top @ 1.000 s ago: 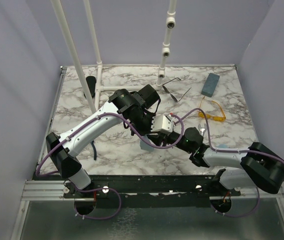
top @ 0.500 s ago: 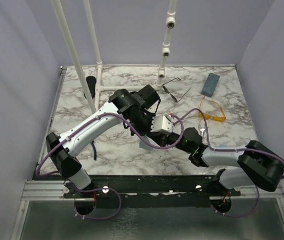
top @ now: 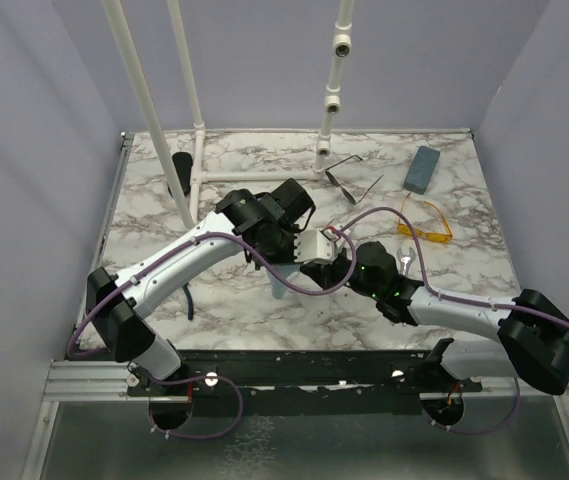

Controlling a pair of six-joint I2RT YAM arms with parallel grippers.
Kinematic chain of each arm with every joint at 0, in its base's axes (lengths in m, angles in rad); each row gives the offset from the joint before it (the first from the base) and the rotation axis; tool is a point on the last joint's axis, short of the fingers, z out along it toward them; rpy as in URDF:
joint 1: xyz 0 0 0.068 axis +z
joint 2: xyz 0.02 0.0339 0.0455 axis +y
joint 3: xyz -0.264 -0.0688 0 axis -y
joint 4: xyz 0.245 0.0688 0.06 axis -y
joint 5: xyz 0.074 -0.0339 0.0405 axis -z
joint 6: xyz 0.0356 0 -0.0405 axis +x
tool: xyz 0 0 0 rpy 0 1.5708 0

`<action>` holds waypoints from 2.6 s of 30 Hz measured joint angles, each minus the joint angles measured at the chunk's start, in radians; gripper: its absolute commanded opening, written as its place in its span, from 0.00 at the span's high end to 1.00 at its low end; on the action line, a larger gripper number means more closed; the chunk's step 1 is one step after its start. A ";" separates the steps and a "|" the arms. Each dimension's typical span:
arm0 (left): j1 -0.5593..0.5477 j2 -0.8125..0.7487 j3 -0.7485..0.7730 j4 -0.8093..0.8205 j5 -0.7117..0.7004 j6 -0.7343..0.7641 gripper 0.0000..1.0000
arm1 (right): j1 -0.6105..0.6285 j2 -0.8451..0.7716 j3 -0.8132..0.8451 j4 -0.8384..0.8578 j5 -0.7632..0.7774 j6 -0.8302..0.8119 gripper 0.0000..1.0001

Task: Organize the sunglasses
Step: Fold the glasses cleaning cloth at the center of the board.

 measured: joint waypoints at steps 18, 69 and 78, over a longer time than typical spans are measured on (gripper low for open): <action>0.049 -0.056 -0.197 0.270 -0.129 0.031 1.00 | -0.014 0.171 0.315 -0.365 0.011 -0.036 0.99; 0.180 0.135 -0.258 0.764 -0.085 0.231 1.00 | -0.266 0.421 0.653 -0.686 -0.110 -0.331 0.99; 0.139 0.084 -0.405 0.713 -0.085 0.241 1.00 | -0.200 0.441 0.568 -0.739 -0.188 -0.324 0.99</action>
